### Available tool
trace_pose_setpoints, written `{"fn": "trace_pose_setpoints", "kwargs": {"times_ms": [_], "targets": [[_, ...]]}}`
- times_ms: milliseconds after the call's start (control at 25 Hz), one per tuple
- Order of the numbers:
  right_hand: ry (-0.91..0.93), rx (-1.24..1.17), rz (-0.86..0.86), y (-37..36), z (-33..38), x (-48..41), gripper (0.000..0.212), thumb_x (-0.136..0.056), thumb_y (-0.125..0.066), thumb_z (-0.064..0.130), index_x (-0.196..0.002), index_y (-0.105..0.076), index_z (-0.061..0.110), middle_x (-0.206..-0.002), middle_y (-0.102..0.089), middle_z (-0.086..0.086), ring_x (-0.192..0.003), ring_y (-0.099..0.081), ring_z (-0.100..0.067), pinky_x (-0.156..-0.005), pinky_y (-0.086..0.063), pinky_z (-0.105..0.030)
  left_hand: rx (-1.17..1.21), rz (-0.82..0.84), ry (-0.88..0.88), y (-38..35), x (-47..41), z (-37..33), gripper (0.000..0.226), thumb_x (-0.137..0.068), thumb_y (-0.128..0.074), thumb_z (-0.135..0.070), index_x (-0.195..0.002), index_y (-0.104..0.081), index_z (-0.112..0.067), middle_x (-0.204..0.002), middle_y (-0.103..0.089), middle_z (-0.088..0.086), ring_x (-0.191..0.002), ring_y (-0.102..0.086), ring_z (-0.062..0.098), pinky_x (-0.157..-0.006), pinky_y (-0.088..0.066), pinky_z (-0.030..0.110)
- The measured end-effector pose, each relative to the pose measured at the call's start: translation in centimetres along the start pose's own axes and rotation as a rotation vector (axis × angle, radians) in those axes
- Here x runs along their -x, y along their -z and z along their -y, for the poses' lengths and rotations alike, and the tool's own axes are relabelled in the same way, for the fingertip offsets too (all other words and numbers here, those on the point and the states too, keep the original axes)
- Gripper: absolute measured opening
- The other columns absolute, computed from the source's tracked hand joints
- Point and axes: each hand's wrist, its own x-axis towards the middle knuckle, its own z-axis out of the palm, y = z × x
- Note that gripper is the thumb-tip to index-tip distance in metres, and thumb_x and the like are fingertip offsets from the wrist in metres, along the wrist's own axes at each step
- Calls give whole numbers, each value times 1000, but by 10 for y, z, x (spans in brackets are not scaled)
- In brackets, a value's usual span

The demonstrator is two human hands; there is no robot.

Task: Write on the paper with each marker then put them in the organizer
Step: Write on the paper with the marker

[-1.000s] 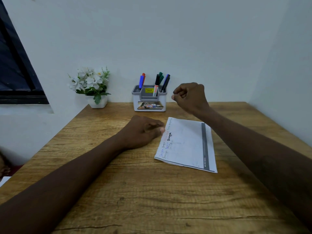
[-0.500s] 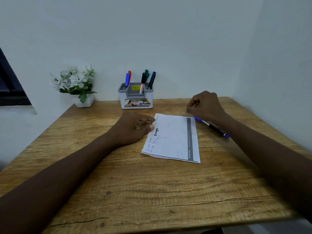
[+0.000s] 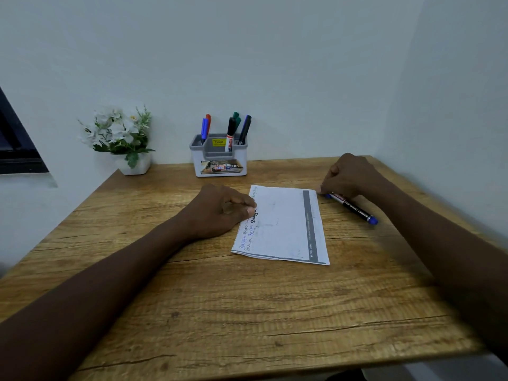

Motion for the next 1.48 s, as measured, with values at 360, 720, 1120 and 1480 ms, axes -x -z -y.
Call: {"fn": "trace_pose_setpoints", "kwargs": {"times_ms": [360, 720, 1120, 1480], "targets": [[264, -654, 193, 3, 60, 26, 22, -79, -89, 23, -92, -81, 7, -81, -78, -8, -69, -66, -15, -65, -59, -27, 2, -274, -91, 3, 3, -8, 50, -82, -84, -27, -130, -68, -27, -130, -69, -10, -124, -60, 2, -105, -48, 25], [192, -1210, 652, -38, 101, 34, 24, -96, -58, -10, -118, -65, -16, -109, -74, -27, -89, -77, -26, -77, -64, -27, -117, -446, -182, 15, 3, 9, 29, -83, -83, -24, -111, -78, -18, -96, -80, -2, -86, -73, 11, -79, -58, 35], [352, -848, 390, -43, 121, 59, 74, -96, -47, 71, -64, -67, 7, -66, -57, -23, -42, -42, -18, -41, -28, -19, -101, -421, -188, 5, 1, -23, 23, -104, -51, -12, -85, -57, -24, -71, -45, -23, -71, -50, -9, -66, -32, 5], [279, -1073, 386, -17, 98, 41, 45, -101, -52, 21, -61, -62, 2, -54, -58, -15, -30, -40, -17, -35, -26, -17, 221, -43, 209, 29, 3, 7, 51, -109, -25, -44, -83, -56, -14, -67, -54, -2, -62, -53, 17, -66, -49, 41]]}}
